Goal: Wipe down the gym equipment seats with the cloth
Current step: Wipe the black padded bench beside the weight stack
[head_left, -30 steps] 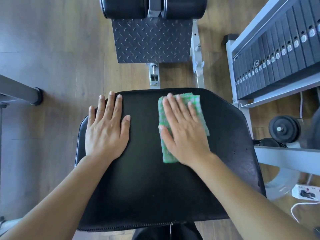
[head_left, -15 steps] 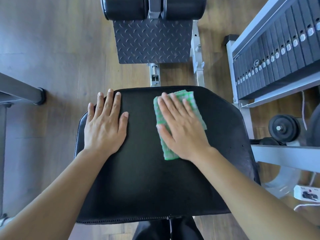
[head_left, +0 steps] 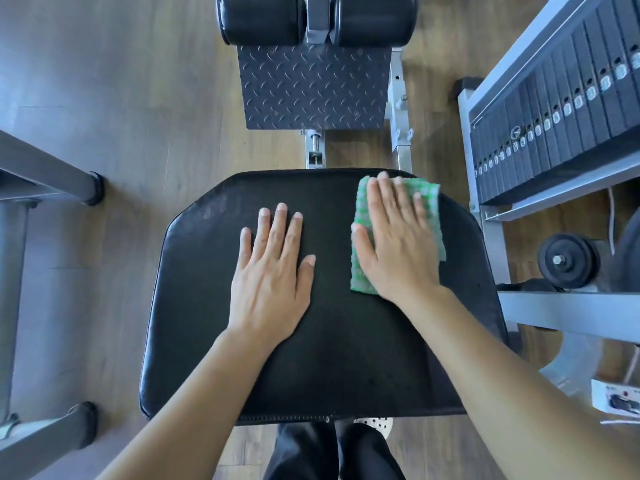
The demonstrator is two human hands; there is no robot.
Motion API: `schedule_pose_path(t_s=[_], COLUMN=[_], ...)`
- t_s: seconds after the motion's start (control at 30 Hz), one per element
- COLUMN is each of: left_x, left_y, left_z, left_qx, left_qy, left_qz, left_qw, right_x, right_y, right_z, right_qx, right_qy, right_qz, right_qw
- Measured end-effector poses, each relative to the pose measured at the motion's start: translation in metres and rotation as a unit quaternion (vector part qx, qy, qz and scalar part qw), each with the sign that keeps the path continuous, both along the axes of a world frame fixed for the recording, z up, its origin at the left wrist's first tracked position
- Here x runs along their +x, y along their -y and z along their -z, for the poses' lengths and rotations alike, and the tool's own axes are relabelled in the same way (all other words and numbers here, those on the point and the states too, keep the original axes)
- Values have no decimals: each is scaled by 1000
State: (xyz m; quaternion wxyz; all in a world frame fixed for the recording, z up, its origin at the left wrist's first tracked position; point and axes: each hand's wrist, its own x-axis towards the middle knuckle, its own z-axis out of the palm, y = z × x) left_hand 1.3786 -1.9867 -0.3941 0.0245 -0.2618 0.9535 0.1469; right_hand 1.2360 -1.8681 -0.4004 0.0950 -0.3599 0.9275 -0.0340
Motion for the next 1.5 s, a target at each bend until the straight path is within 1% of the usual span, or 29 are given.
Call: schedule_pose_path(t_s=[0.07,0.13,0.23,0.3,0.37,0.43,0.5,0.57,0.63,0.7,0.77,0.83,0.9,0.97,1.03,1.1,1.17,1.23,1.37,1.43,1.5], left_x=[0,-1,-1,-1,-1,-1,-1,0,0,0,-1,-2,-2,-2,-2,-1,-1,-2,-2,-2,-2], left_y=[-2,-2,-2,-3,-3,-4,-4,-4,-4,-4,-3,-3,-4,-5,-5,-4,-4,-5,-5,-5,-6], left_z=[1,2,2,2,2,3,3,3,3,2,2,2,3,3,3,3,3,3,3,3,3], left_qx=[-3,-7,-13,-14,-14,-15,-14,-9,-5,-6,-10,-12,-14,-14,-12,-10,-11,-11,-11,-12,-11], left_qy=[4,5,5,2,0,-2,-5,-6,-6,-6,-7,-7,-4,-4,-4,-6,-7,-5,-6,-5,-7], left_qz=[-4,-6,-9,-11,-11,-12,-10,-7,-7,-8,-11,-12,-12,-14,-13,-13,-14,-14,-17,-17,-19], left_qw=[1000,1000,1000,1000,1000,1000,1000,1000,1000,1000,1000,1000,1000,1000,1000,1000,1000,1000,1000,1000,1000], right_x=[18,34,41,34,21,12,14,28,47,60,57,43,28,21,27,44,64,75,58,39,24], right_y=[-13,-32,-51,-48,-31,-15,-9,-15,-33,-54,-65,-62,-48,-33,-28,-36,-55,-76,-81,-66,-47], right_z=[-3,-6,-10,-8,-5,-2,-3,-5,-9,-12,-13,-10,-7,-5,-7,-10,-15,-17,-14,-10,-6], right_qx=[-15,-18,-12,-13,-18,-12,-11,-20,-30,-24,-14,-10,-9,-8,-11,-23,-33,-27,-16,-15,-9], right_qy=[-1,-9,-19,-26,-28,-16,-2,3,2,-5,-14,-21,-20,-12,1,10,12,1,-24,-28,-16], right_qz=[-35,-36,26,68,84,63,7,-53,-77,-47,11,59,78,60,8,-48,-73,-47,71,90,72], right_qw=[999,999,999,997,996,998,1000,998,997,999,1000,998,997,998,1000,999,997,999,997,995,997])
